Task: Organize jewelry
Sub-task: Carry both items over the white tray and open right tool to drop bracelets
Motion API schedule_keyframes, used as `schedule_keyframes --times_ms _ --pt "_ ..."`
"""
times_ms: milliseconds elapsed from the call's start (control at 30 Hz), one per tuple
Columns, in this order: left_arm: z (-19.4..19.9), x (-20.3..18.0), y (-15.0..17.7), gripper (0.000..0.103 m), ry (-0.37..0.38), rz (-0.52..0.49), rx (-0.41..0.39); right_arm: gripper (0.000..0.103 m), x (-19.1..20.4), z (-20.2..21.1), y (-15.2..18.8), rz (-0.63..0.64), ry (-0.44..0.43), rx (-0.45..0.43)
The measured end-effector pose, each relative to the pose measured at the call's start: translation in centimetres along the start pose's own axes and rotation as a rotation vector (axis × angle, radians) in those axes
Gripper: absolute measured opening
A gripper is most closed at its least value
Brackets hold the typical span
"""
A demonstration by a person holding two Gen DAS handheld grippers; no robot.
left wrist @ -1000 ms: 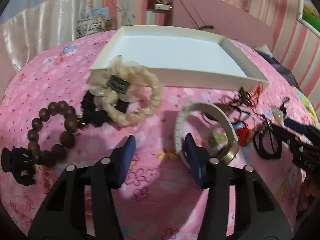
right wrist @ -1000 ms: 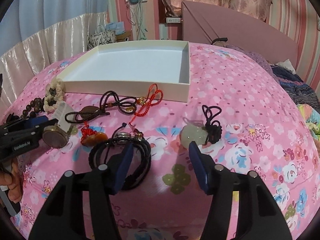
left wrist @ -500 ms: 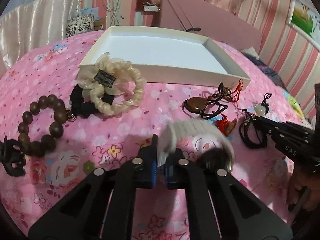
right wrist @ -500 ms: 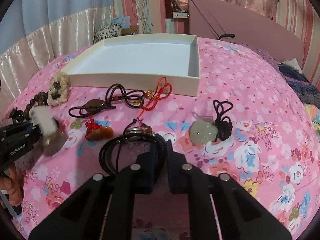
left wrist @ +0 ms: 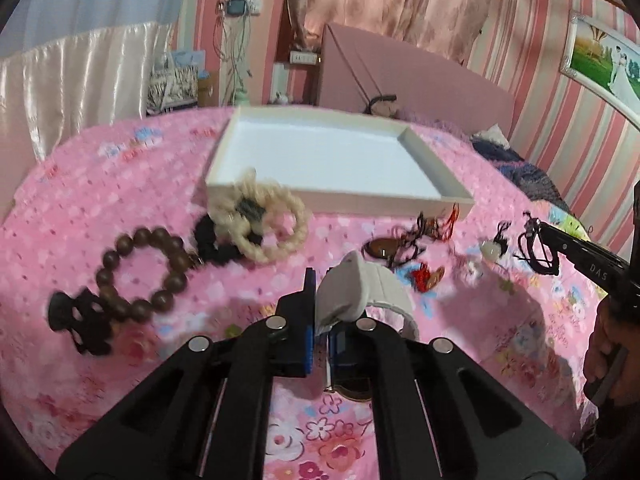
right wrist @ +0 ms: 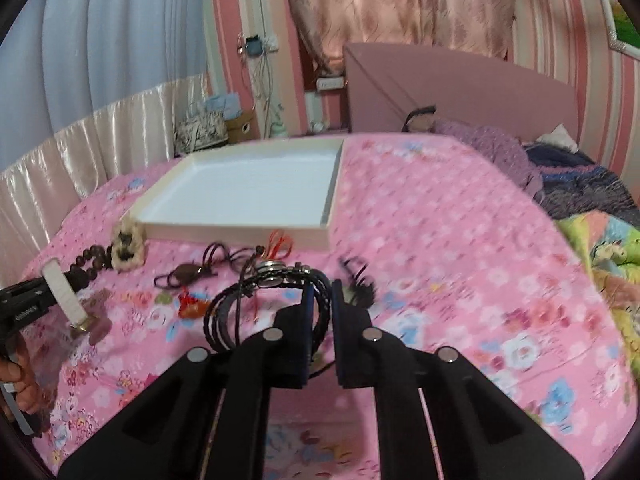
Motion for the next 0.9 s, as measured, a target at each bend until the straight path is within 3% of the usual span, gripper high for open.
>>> schedule_keyframes --times_ms 167,533,700,900 --pt "1.0 0.6 -2.0 0.003 -0.022 -0.026 -0.053 0.008 -0.1 0.7 -2.1 0.019 0.003 -0.059" --pt "-3.6 3.4 -9.2 0.003 -0.091 -0.032 -0.133 0.008 2.4 -2.7 -7.4 0.059 -0.029 -0.133" --pt "-7.5 6.6 -13.2 0.003 -0.097 -0.001 -0.075 0.008 2.7 -6.1 -9.1 0.054 -0.048 -0.096" --pt "-12.9 7.5 -13.9 0.003 -0.061 0.02 0.021 0.008 3.5 -11.5 -10.3 0.047 -0.064 -0.01"
Point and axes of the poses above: each gripper's, at about its wrist camera, not at the fingertips, and z roughly against the way its jaws point, x to its left, y to its underside, the point moved 3 cm from there along -z, roughly the way its jaws point, and after that the axes turned 1 degree about -x, right-handed, at the moved point
